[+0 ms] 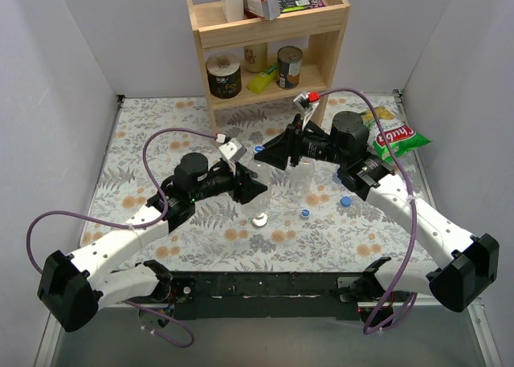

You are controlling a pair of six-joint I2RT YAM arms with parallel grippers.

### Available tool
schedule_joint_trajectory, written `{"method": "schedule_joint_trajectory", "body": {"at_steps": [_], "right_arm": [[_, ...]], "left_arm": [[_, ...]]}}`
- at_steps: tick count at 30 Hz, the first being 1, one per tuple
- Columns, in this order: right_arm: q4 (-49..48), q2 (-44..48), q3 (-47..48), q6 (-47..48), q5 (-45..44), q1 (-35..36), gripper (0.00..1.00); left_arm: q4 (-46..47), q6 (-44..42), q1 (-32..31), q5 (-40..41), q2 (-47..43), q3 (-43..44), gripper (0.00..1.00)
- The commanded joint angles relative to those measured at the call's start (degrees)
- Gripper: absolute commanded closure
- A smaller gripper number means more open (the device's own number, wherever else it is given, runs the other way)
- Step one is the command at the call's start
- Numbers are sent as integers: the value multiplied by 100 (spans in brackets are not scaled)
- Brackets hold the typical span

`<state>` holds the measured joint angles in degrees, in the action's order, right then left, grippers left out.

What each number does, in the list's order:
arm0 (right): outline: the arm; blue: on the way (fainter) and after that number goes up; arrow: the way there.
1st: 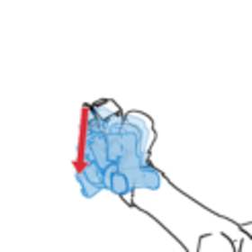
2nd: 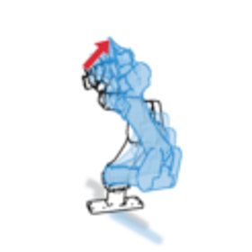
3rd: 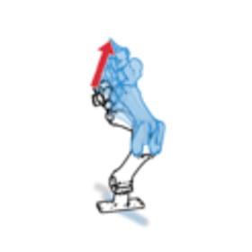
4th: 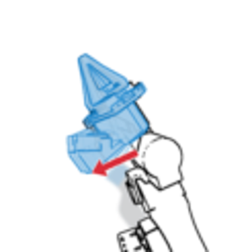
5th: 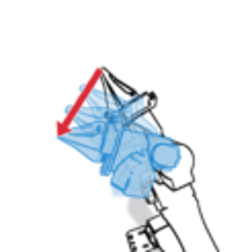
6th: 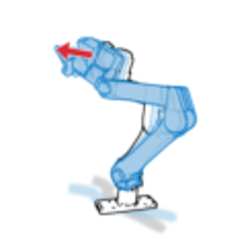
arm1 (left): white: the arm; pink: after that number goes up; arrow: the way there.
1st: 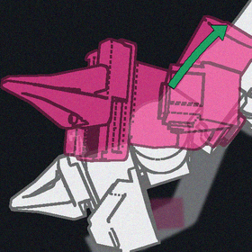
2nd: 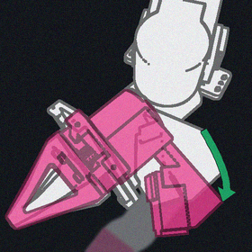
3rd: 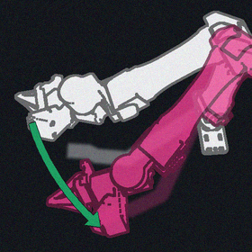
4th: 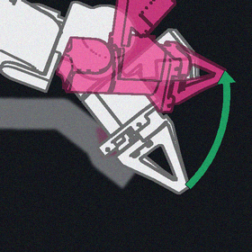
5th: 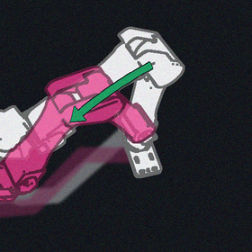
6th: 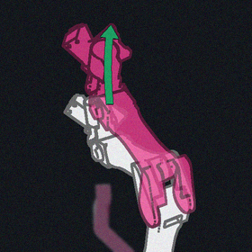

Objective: Unscrew the bottle caps

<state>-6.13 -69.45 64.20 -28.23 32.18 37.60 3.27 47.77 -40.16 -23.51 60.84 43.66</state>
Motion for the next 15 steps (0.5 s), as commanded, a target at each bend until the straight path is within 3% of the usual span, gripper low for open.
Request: {"method": "schedule_joint_trajectory", "body": {"at_steps": [1, 11, 15], "right_arm": [[-301, -95, 338, 2, 130, 203, 39], [147, -218, 584, 379, -212, 414, 45], [349, -209, 567, 511, -353, 449, 55]], "left_arm": [[7, -48, -97, 22, 33, 239, 71], [7, -40, -106, 92, -46, 240, 71], [86, 31, -106, 66, -125, 204, 71]]}}
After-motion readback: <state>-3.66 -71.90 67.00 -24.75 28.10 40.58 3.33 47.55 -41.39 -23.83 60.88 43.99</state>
